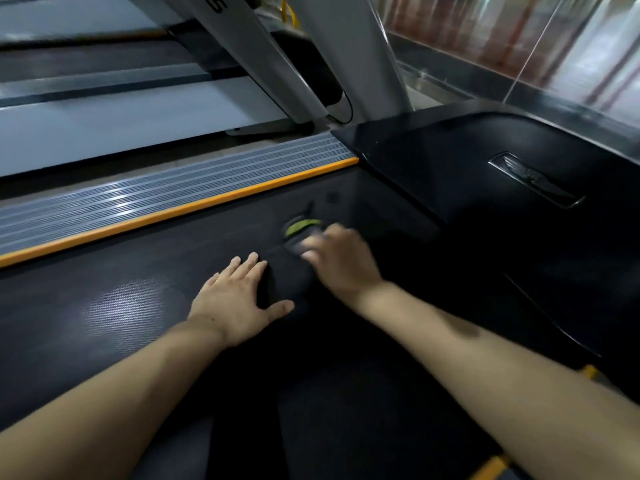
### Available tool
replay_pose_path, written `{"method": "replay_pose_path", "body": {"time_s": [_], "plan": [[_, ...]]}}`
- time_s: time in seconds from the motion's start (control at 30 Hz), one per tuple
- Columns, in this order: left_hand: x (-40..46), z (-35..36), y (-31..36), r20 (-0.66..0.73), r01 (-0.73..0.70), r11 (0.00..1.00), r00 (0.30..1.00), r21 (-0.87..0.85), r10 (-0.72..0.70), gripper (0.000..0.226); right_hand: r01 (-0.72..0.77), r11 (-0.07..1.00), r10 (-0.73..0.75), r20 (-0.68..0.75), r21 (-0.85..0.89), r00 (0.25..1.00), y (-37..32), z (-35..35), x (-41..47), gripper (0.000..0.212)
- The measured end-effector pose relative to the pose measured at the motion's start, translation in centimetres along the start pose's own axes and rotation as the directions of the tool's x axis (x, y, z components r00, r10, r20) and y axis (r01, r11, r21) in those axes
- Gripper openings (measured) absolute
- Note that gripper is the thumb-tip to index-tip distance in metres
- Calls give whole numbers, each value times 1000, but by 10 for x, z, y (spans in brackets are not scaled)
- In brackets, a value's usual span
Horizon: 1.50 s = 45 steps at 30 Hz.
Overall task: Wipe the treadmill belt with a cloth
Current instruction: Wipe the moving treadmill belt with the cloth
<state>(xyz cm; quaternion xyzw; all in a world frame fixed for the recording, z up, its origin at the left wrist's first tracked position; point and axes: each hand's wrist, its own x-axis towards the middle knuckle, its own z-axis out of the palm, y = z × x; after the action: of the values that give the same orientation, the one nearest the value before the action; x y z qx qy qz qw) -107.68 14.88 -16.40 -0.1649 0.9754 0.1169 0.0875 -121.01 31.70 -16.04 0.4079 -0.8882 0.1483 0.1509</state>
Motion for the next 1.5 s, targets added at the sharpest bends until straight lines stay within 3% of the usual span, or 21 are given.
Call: {"method": "replay_pose_path", "body": {"time_s": [0.07, 0.17, 0.23, 0.3, 0.4, 0.5, 0.57, 0.67, 0.73, 0.8, 0.87, 0.93, 1.03, 1.13, 1.23, 1.3, 1.37, 1.43, 1.5], "plan": [[-1, 0, -1, 6, -5, 1000, 1000, 16, 5, 118, 84, 992, -86, 16, 92, 996, -18, 1, -7, 33], [-3, 3, 2, -52, 1, 1000, 999, 24, 1, 116, 69, 997, -71, -41, -40, 997, 33, 5, -2, 29], [-5, 10, 5, -107, 11, 999, 994, 36, -7, 111, -119, 987, 102, -154, -104, 983, 93, -3, 4, 24], [-7, 17, 8, -182, 25, 998, 983, 54, -15, 106, -324, 939, 307, -145, -112, 941, 134, -16, 7, 23], [-9, 25, 11, -258, 39, 996, 966, 80, -18, 102, -438, 893, 423, -144, -98, 895, 128, -21, 7, 37], [-10, 30, 11, -289, 41, 995, 957, 96, -12, 99, -290, 957, 284, -138, -21, 949, 65, -15, 3, 43], [-10, 31, 10, -312, 39, 995, 950, 96, -7, 96, -102, 995, 102, -19, 21, 995, 15, -8, -5, 36], [-12, 32, 10, -340, 30, 994, 940, 101, 6, 88, 122, 992, -123, 7, 41, 992, 1, -3, -8, 31], [-12, 34, 9, -355, 23, 994, 935, 107, 17, 83, 86, 993, -90, -58, -75, 994, 44, 2, -3, 26], [-11, 33, 10, -365, 22, 995, 931, 98, 15, 80, -111, 980, 80, -183, -163, 980, 107, -5, 4, 25], [-11, 31, 12, -373, 24, 996, 928, 87, 11, 80, -291, 942, 259, -191, -165, 947, 148, -19, 5, 23], [-12, 30, 13, -374, 30, 996, 927, 87, 5, 80, -359, 920, 328, -191, -156, 925, 143, -22, 5, 23], [-11, 31, 12, -378, 31, 995, 926, 95, 7, 78, -249, 964, 227, -194, -94, 954, 74, -14, -1, 19], [-12, 32, 11, -415, 22, 993, 909, 114, 28, 75, -15, 1000, 16, -29, 16, 999, 1, -1, -23, 21], [-14, 33, 10, -428, 13, 993, 903, 114, 37, 72, 126, 992, -124, -57, 23, 991, 21, 0, -24, 28], [-14, 33, 9, -429, 18, 994, 903, 105, 29, 71, 71, 990, -83, -106, -118, 991, 70, -7, -18, 21], [-12, 33, 10, -424, 14, 995, 905, 95, 28, 71, -135, 972, 93, -209, -193, 973, 122, -21, -16, 20], [-10, 33, 9, -427, 12, 996, 904, 87, 26, 73, -338, 929, 304, -214, -147, 928, 140, -29, -18, 21], [-10, 33, 10, -426, 12, 997, 904, 82, 24, 73, -395, 913, 371, -197, -104, 908, 120, -29, -15, 20]]}}
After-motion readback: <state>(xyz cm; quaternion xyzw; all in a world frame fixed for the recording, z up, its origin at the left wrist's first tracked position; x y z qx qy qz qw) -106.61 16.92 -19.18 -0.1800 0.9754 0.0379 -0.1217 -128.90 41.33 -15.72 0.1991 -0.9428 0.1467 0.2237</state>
